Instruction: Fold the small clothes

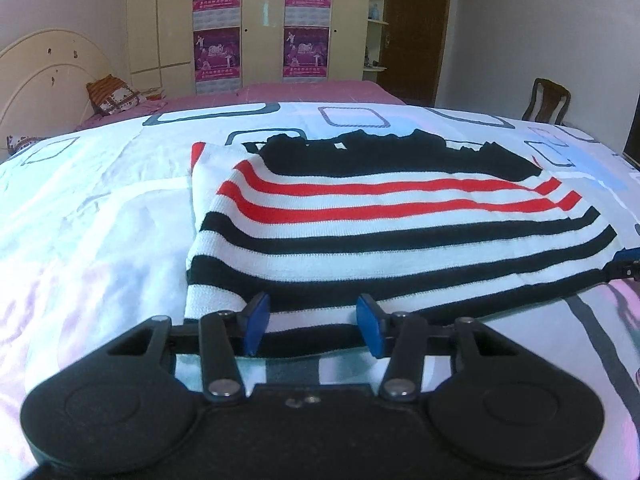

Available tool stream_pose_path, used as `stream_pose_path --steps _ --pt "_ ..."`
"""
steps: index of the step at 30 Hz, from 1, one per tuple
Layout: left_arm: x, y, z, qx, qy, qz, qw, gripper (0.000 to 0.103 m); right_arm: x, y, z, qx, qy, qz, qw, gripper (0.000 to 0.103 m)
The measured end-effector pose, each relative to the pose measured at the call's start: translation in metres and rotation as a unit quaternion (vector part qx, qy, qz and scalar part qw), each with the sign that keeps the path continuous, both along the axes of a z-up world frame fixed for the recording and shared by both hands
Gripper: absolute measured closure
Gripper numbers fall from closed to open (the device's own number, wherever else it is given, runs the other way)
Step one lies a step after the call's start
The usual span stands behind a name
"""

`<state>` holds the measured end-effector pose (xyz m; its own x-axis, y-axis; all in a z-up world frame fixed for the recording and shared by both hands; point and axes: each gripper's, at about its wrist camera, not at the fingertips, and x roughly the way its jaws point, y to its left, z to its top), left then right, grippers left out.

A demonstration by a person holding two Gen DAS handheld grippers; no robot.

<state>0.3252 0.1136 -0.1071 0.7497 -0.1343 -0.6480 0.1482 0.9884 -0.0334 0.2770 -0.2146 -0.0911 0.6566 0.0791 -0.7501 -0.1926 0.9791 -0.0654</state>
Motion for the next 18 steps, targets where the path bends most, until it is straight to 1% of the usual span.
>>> stream_pose_path --steps 3,5,6,9,14,16,18 --pt "0.000 0.001 -0.002 -0.002 0.003 -0.002 1.0000 0.054 -0.002 -0.005 0.009 0.014 -0.022 -0.019 0.999 0.069" --pt "0.002 0.002 -0.003 -0.005 0.006 -0.001 1.0000 0.054 0.001 -0.009 -0.002 0.016 0.007 -0.024 1.000 0.069" --pt "0.002 0.002 -0.003 -0.007 0.007 0.001 0.9999 0.054 -0.001 -0.010 -0.004 0.016 0.000 -0.021 1.000 0.069" --pt "0.004 0.004 -0.002 -0.013 0.010 0.003 0.9999 0.054 -0.002 -0.007 -0.003 0.004 0.001 -0.015 1.000 0.069" --pt "0.000 0.014 -0.001 -0.033 0.014 0.009 0.9993 0.053 -0.002 -0.011 -0.003 0.016 0.002 -0.016 1.000 0.069" --pt "-0.003 0.017 0.000 -0.030 0.013 0.014 0.9994 0.052 -0.002 -0.013 -0.003 0.021 0.003 -0.016 1.000 0.069" --pt "-0.010 0.020 0.005 -0.017 0.005 0.032 0.9993 0.054 -0.001 -0.014 -0.002 0.024 0.004 -0.017 1.000 0.069"
